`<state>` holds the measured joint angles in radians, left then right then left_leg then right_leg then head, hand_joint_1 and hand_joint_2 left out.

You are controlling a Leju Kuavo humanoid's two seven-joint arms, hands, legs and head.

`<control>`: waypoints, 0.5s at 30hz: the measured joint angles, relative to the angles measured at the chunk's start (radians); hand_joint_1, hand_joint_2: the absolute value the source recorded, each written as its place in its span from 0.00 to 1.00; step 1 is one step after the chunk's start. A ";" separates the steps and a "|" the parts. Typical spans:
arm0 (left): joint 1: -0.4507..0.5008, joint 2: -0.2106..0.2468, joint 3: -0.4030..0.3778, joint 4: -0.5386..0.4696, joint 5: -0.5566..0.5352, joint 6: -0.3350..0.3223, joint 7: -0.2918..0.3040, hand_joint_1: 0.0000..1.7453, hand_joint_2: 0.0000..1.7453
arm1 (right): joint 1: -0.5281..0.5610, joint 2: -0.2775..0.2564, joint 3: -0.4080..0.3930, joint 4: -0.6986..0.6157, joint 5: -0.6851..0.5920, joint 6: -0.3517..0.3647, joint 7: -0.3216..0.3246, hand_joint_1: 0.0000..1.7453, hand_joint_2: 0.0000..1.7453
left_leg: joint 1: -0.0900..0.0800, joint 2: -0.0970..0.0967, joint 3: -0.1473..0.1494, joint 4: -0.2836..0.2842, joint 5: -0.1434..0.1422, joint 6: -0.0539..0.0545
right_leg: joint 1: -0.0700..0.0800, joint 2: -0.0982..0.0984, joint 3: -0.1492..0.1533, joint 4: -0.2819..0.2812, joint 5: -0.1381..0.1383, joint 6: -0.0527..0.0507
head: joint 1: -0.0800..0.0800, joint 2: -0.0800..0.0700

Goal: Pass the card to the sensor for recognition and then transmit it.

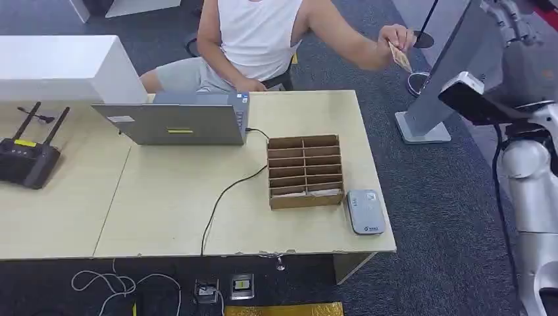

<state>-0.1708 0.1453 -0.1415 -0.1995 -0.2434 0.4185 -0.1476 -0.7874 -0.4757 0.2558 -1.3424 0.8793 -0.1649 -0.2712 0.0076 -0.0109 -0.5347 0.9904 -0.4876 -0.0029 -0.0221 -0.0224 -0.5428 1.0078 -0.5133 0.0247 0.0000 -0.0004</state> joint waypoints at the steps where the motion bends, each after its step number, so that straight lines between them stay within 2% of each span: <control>1: 0.001 0.002 0.000 0.000 0.000 0.000 0.000 0.00 1.00 | -0.003 0.009 0.037 -0.015 0.005 0.018 -0.007 0.00 1.00 | 0.000 0.000 0.000 0.000 0.000 0.000 | 0.000 0.001 0.000 0.000 0.000 0.000 | 0.000 0.000; 5: 0.000 0.002 -0.001 0.000 0.001 0.000 -0.006 0.00 1.00 | -0.014 0.037 0.134 -0.032 0.013 0.053 -0.018 0.00 1.00 | 0.000 0.000 -0.001 0.000 0.000 0.000 | 0.000 0.000 -0.001 0.000 0.000 0.000 | 0.000 0.000; 8: 0.001 0.003 -0.002 0.000 0.001 0.000 -0.007 0.00 1.00 | -0.026 0.051 0.178 -0.032 0.013 0.061 -0.019 0.00 1.00 | 0.000 0.001 -0.001 0.000 0.000 0.000 | 0.000 0.001 -0.001 0.000 0.000 0.000 | 0.000 0.000; 15: 0.001 0.005 -0.006 0.000 0.001 0.002 -0.007 0.00 1.00 | -0.034 0.073 0.231 -0.031 0.006 0.073 -0.006 0.00 1.00 | 0.000 0.001 -0.001 0.000 0.000 0.000 | 0.000 0.002 -0.002 0.000 0.000 0.000 | -0.001 0.000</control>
<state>-0.1701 0.1503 -0.1476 -0.1995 -0.2422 0.4200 -0.1545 -0.8216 -0.4032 0.4864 -1.3737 0.8854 -0.0923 -0.2769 0.0075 -0.0103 -0.5360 0.9906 -0.4877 -0.0029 -0.0222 -0.0207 -0.5449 1.0074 -0.5134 0.0247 -0.0008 -0.0004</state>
